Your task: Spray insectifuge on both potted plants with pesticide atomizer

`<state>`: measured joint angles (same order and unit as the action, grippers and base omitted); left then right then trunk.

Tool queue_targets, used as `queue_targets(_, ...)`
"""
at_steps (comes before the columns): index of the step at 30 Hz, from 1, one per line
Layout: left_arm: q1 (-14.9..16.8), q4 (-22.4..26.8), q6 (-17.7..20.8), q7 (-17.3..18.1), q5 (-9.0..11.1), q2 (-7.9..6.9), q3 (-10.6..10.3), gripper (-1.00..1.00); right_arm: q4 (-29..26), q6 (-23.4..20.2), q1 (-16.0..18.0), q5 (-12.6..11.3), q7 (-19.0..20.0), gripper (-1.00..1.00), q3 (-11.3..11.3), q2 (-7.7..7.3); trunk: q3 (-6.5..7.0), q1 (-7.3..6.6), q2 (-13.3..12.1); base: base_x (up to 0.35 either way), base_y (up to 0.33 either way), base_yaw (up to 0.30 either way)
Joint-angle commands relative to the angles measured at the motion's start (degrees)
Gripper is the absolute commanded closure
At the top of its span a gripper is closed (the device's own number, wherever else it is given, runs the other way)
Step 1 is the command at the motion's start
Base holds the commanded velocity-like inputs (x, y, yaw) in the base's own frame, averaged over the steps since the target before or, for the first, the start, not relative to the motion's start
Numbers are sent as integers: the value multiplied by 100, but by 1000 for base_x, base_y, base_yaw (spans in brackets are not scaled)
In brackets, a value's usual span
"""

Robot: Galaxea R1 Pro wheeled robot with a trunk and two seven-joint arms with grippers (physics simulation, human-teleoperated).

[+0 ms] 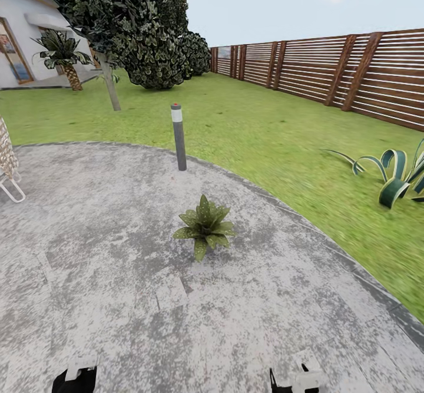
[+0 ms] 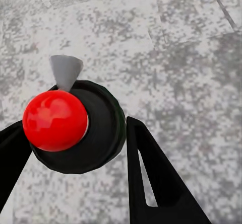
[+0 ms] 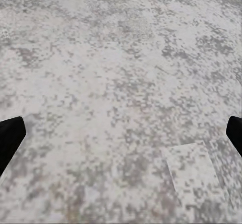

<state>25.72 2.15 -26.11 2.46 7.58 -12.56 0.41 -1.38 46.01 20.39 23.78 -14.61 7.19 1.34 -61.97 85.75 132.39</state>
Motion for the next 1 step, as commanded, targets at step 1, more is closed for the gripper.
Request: queue_targets(1,3,-4,-16,26,37,-4,2,100,1,16,2,47,-25,-100,64,49,-4,-1,2,0,0,0)
